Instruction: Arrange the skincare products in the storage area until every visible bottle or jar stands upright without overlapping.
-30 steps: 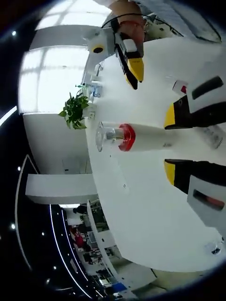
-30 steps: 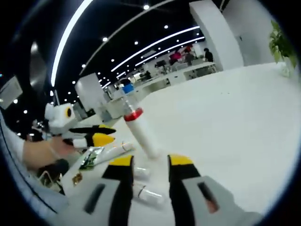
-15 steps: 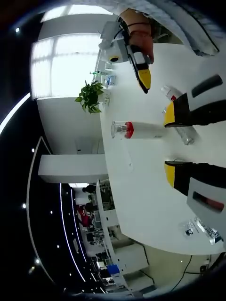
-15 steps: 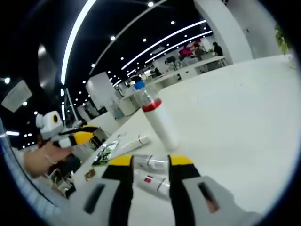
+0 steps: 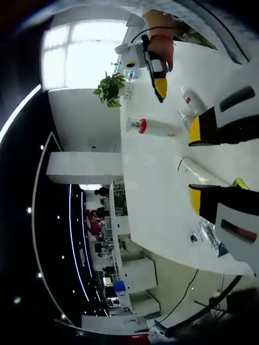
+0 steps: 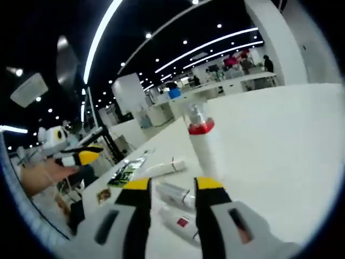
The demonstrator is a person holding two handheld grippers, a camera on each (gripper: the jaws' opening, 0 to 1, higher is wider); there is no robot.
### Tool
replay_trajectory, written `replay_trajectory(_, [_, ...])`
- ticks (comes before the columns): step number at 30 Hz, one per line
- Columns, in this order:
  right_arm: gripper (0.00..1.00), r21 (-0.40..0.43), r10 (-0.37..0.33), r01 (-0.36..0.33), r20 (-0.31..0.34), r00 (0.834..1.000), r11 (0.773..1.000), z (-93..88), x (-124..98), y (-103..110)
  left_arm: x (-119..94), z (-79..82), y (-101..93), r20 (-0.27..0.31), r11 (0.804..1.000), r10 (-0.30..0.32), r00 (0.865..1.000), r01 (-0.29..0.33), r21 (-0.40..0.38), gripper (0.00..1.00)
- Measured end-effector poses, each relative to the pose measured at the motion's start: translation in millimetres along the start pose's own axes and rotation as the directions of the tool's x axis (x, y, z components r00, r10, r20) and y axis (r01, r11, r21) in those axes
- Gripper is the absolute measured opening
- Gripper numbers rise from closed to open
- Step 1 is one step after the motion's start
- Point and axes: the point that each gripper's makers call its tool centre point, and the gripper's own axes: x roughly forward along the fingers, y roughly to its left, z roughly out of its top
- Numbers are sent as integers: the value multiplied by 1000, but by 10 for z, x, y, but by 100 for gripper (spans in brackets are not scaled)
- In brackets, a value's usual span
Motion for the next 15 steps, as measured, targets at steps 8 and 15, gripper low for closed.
replay_trajectory(8, [33,-231,22,-27,-25,999,973,178,165,239,-67,-9,265,-10,1000,14,1000,-15,-19,29])
replay_trajectory(15, [28,-362,78,-86,-38,996,928,405,404,463,-170,-57,470,-17,999,22,1000,-23,-38,28])
